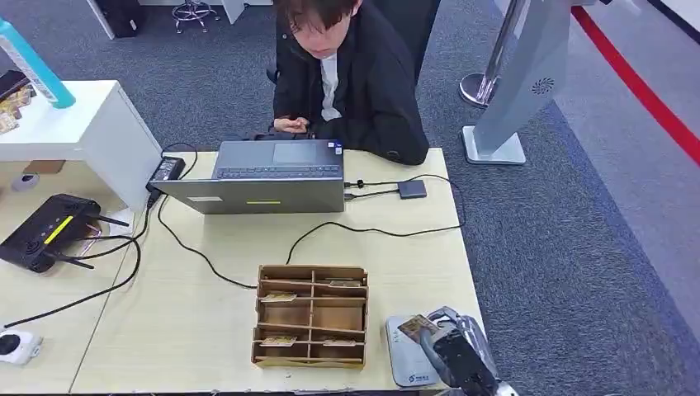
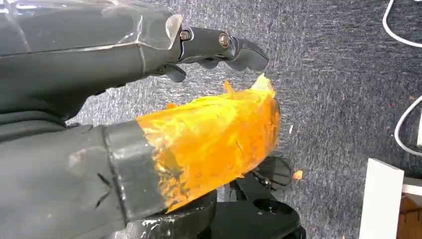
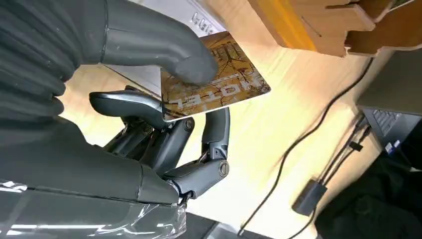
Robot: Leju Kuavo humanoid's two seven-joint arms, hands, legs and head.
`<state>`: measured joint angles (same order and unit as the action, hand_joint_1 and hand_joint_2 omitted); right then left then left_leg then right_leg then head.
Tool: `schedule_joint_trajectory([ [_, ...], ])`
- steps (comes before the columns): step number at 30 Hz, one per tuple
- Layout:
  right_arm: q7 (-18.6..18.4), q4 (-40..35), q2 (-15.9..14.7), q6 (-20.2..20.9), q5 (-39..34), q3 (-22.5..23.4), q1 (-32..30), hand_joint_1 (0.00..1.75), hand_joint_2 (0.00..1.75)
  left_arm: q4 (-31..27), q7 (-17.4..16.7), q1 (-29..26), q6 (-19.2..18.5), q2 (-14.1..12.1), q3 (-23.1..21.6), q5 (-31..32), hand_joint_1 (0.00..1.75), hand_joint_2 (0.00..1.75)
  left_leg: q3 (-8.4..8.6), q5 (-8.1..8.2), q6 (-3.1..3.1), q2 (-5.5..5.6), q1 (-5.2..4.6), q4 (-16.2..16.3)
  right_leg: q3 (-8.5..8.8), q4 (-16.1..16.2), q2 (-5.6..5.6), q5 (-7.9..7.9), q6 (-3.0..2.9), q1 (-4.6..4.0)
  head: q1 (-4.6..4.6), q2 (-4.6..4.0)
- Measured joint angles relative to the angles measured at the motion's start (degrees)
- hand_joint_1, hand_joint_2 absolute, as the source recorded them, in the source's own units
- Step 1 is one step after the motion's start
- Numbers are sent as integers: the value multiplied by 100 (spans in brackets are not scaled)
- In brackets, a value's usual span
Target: Pass the card to the sensor for recognition and then transmit it.
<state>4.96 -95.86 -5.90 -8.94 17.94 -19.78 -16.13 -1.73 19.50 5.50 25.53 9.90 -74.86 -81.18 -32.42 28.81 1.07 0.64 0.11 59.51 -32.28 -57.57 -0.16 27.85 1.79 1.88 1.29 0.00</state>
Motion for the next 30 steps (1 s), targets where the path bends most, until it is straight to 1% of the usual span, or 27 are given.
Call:
schedule_joint_trajectory([
  [11, -15, 42, -105, 173, -114, 65, -30, 175, 175, 0, 11, 0, 2, -11, -112, -96, 0, 0, 0, 0, 0, 0, 0, 0, 0, 0, 0, 0, 0, 0, -2, 0],
  [23, -57, 120, -179, 181, -170, 57, -25, 175, 175, 0, 17, -1, 18, -17, -203, -164, 0, 0, 0, 0, 0, 0, 0, 0, 1, 0, 0, 0, 0, 0, -2, 0],
  [30, -142, 210, -328, 212, -221, -55, 5, 175, 175, 0, 20, -4, 35, -37, -297, -260, 0, 0, 1, 0, 0, 0, 0, 0, 1, 0, 0, 0, 0, 0, -2, 0],
])
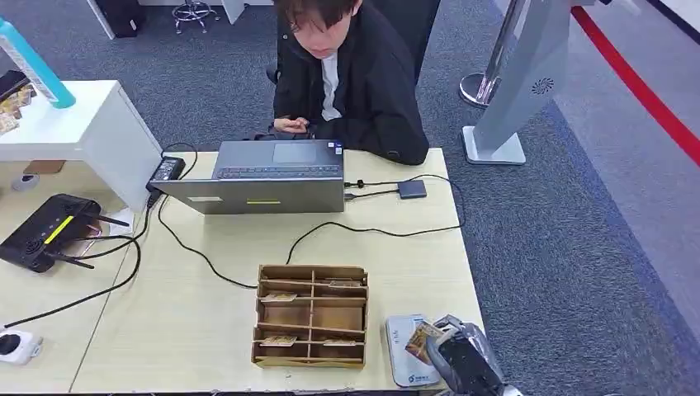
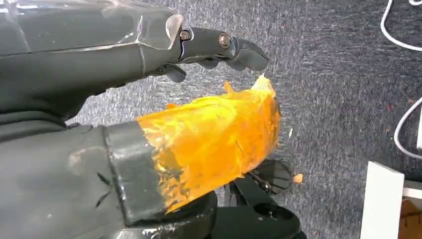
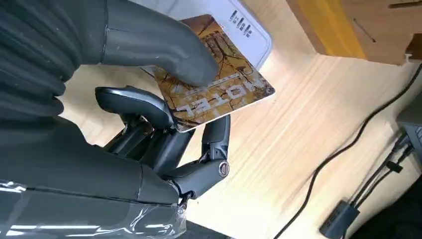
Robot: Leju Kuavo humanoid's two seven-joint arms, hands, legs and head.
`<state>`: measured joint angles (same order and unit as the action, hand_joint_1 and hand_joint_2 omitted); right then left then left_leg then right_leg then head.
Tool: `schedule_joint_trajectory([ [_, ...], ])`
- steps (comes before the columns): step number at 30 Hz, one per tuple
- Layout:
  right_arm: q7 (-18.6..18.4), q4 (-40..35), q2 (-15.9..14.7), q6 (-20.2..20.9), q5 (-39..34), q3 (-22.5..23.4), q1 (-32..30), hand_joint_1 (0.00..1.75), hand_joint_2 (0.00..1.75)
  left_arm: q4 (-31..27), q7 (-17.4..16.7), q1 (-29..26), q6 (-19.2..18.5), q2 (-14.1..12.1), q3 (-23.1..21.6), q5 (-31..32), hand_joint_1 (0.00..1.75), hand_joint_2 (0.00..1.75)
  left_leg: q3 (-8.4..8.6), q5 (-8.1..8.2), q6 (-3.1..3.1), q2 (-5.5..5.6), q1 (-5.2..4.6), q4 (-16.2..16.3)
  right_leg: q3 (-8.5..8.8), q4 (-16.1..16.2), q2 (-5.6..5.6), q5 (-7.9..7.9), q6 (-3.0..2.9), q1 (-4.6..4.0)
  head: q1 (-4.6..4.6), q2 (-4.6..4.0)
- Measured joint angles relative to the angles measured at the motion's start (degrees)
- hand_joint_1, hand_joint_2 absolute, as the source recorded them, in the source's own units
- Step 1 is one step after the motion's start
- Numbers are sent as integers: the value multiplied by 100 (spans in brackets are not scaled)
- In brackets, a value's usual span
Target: Pass the card to the sensor for recognition and then transmit it.
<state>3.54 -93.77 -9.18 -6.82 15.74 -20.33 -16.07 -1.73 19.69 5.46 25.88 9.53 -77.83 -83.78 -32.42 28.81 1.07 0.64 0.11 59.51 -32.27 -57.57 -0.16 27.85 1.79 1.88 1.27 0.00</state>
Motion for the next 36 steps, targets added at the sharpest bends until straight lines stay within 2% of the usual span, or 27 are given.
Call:
schedule_joint_trajectory([
  [3, -44, 33, -70, -11, -17, -77, 32, 175, 175, 0, -13, -3, -43, -4, -68, -37, 0, 0, 0, 0, 0, 0, 0, 0, 1, 0, 0, 0, 0, 0, 2, 0],
  [6, -77, 57, -134, -17, -50, -127, 61, 175, 175, 0, -186, -45, -414, -55, -85, -50, 0, 0, 1, 0, 0, 0, 0, 0, 1, 0, -1, 0, 0, 0, 2, 0],
  [14, -168, 214, -363, 20, -26, -311, 207, 175, 175, 39, -531, -375, -2110, -335, -120, -112, 0, 0, 2, 3, -4, -1, 1, -3, 0, 0, -1, 3, 0, -1, 2, 0],
  [18, -157, 385, -523, 13, -72, -450, 338, 175, 175, 48, -654, -654, -3126, -597, -120, -136, 0, 0, 3, 4, -5, -2, 2, -4, 1, 0, -1, 4, -1, -1, 2, 0],
  [22, -107, 557, -667, -50, -131, -601, 469, 175, 175, 48, -693, -943, -3837, -872, -107, -109, 0, 0, 3, 4, -5, -2, 3, -4, 0, 0, 0, 6, -1, -1, 2, 0],
  [25, -90, 645, -732, -61, -146, -673, 541, 175, 175, 48, -715, -1080, -4049, -1010, -101, -98, 0, 0, 3, 4, -5, -1, 2, -4, 0, 0, 0, 6, -1, -1, 2, 0],
  [29, -41, 770, -816, -70, -190, -787, 658, 175, 175, 48, -774, -1227, -4582, -1196, -61, -37, 0, 0, 4, 4, -5, -2, 3, -5, 3, 0, -1, 6, -2, -1, 2, 0],
  [36, -35, 907, -846, -70, -206, -885, 795, 175, 175, 48, -774, -1350, -4682, -1337, -26, -13, 0, 0, 8, 4, -6, -2, 2, -5, 5, 0, 0, 5, -2, -1, 0, 0],
])
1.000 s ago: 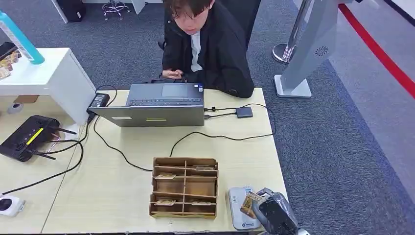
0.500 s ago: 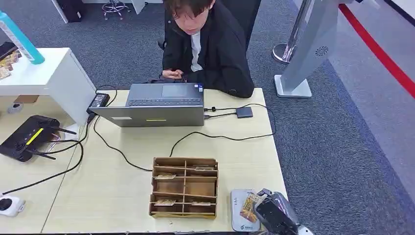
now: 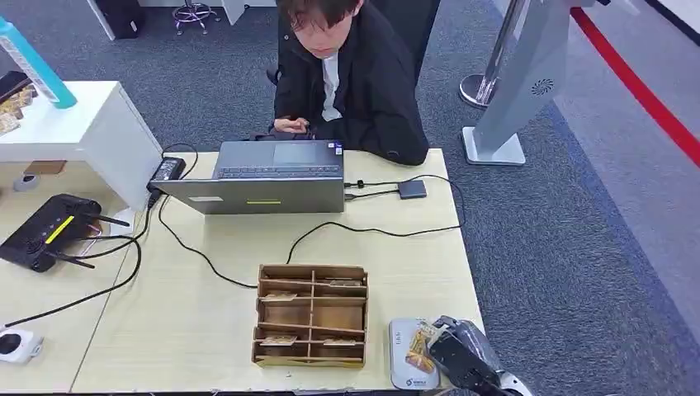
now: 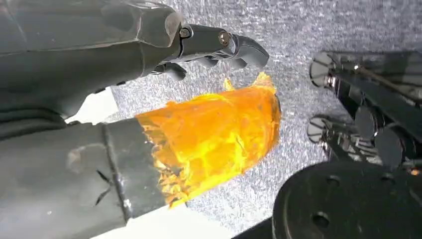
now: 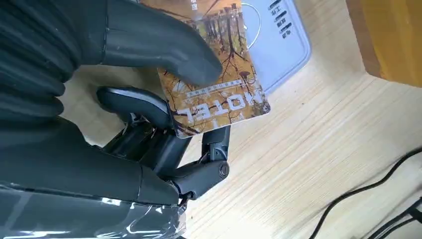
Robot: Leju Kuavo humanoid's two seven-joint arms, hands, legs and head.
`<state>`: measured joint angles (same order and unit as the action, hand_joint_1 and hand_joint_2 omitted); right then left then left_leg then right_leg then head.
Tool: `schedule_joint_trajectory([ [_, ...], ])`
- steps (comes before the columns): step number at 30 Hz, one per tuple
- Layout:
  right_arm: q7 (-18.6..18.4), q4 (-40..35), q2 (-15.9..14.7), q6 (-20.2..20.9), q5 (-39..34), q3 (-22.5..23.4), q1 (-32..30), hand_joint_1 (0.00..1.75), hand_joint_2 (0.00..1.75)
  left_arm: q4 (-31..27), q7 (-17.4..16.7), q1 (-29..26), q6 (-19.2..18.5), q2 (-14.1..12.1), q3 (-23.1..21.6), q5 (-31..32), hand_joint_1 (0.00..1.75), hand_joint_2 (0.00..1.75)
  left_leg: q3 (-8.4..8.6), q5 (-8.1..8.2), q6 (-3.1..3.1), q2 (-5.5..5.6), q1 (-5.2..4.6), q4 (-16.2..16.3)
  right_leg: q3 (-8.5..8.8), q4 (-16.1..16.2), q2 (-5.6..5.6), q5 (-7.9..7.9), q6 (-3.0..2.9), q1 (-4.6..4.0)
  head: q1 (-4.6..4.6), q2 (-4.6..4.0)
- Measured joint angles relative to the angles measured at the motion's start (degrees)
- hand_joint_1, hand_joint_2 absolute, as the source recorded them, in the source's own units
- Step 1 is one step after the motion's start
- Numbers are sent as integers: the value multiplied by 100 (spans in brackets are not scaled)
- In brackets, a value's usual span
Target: Pass the card to the sensor for recognition and then transmit it.
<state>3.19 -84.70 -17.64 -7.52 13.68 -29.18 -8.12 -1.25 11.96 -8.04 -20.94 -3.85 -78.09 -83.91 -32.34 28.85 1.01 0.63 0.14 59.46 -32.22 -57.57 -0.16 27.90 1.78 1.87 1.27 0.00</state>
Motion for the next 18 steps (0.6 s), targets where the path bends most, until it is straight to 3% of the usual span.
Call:
schedule_joint_trajectory([
  [18, 59, 144, -15, -347, 118, -160, 156, 175, 175, 0, 15, -23, -7, -46, 398, 475, 0, 0, 7, 0, 0, 0, 0, 0, 10, 0, 0, -1, 0, 0, 2, 0],
])
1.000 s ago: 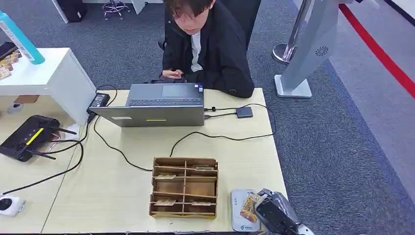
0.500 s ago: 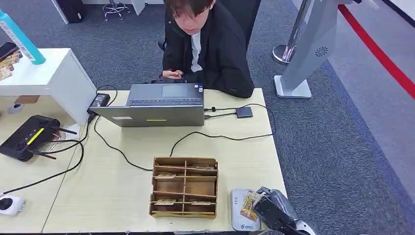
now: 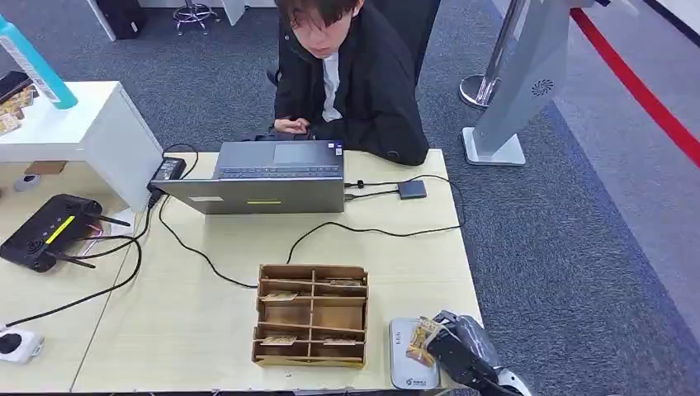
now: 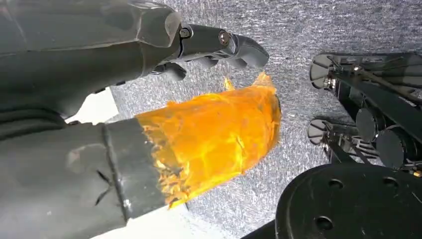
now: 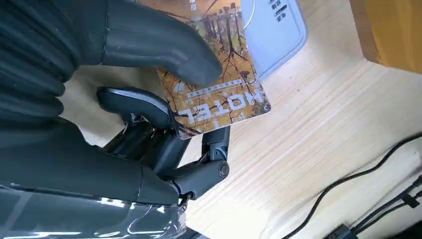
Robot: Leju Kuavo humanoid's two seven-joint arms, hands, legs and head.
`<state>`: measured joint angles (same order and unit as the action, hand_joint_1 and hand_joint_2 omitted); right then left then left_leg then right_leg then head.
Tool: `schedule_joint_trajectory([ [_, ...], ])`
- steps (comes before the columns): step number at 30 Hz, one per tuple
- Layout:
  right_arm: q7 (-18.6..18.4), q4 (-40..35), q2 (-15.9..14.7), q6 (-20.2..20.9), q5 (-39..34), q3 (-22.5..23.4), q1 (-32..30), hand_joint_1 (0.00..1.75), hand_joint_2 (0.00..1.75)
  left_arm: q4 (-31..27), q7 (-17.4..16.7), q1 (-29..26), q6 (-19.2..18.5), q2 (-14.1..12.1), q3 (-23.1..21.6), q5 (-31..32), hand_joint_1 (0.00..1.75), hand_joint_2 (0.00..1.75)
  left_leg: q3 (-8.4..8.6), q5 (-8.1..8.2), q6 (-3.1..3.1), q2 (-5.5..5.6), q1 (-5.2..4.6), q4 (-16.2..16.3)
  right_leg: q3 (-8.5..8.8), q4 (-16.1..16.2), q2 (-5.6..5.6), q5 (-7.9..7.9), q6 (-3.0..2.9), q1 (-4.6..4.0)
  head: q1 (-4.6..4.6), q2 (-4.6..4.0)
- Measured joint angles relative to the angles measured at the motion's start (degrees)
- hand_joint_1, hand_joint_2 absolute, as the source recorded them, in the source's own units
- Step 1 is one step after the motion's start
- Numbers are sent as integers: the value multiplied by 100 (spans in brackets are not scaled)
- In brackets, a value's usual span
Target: Pass the card to the sensor for recognition and then transmit it.
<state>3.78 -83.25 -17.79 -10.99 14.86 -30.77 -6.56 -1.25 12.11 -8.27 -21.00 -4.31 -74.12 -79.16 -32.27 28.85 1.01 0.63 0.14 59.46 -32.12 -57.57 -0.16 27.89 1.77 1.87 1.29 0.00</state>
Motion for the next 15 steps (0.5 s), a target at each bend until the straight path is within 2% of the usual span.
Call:
schedule_joint_trajectory([
  [15, 129, 7, 0, -341, 225, -26, 7, 175, 175, 0, 42, -34, 0, 0, 494, 468, 0, 0, -1, 0, 0, 0, 0, 0, -1, 0, 0, 0, 0, 0, 0, 0],
])
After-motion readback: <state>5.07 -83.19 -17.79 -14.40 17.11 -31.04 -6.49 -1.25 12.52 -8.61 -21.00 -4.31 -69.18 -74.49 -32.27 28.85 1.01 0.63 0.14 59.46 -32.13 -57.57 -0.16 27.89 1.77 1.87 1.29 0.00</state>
